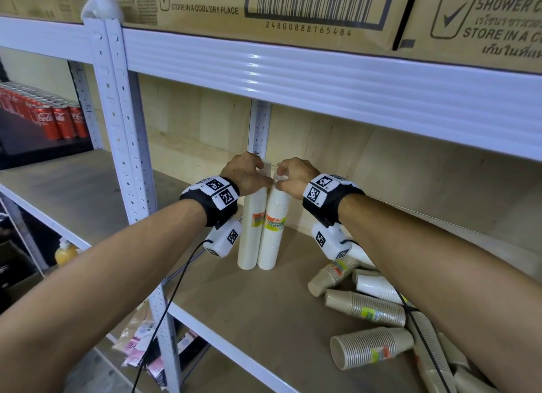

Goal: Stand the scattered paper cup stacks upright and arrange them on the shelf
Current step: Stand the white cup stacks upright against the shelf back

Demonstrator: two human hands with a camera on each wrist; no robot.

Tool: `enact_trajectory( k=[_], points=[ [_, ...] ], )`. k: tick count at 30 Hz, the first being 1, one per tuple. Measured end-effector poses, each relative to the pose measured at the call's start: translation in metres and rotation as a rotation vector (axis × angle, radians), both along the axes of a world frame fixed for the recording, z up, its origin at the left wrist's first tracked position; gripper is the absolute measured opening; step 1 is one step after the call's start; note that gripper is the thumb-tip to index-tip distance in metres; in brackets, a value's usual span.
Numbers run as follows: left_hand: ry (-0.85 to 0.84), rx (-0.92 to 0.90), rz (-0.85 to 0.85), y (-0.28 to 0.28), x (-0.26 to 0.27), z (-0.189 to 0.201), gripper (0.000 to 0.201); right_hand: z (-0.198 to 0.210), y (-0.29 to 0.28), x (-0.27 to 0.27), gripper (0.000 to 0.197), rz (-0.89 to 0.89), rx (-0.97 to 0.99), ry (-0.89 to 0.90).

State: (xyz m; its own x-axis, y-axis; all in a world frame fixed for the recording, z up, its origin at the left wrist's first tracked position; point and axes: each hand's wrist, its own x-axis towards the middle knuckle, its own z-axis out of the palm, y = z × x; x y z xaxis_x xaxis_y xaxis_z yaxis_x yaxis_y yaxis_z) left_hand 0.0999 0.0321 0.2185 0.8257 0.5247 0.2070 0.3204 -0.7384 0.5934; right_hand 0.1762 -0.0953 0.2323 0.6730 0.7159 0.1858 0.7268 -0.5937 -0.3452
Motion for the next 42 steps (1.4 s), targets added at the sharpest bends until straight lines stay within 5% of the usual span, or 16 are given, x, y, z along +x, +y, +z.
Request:
enact_trajectory(
  k=[6,33,42],
  points=[
    [-0.01,0.069,-0.07,-0.001,0.0,0.0,0.041,0.001,0.001,-0.002,0.032,0.011,-0.002,-0.015],
    [-0.015,0.056,-0.194,0.001,-0.005,0.003,0.04,0.002,-0.002,-0.001,0.036,0.036,-0.041,-0.019],
    [-0.105,0.11,-0.252,-0.012,-0.001,0.038,0.041,0.017,-0.037,0.006,0.059,0.051,-0.089,-0.01]
  ],
)
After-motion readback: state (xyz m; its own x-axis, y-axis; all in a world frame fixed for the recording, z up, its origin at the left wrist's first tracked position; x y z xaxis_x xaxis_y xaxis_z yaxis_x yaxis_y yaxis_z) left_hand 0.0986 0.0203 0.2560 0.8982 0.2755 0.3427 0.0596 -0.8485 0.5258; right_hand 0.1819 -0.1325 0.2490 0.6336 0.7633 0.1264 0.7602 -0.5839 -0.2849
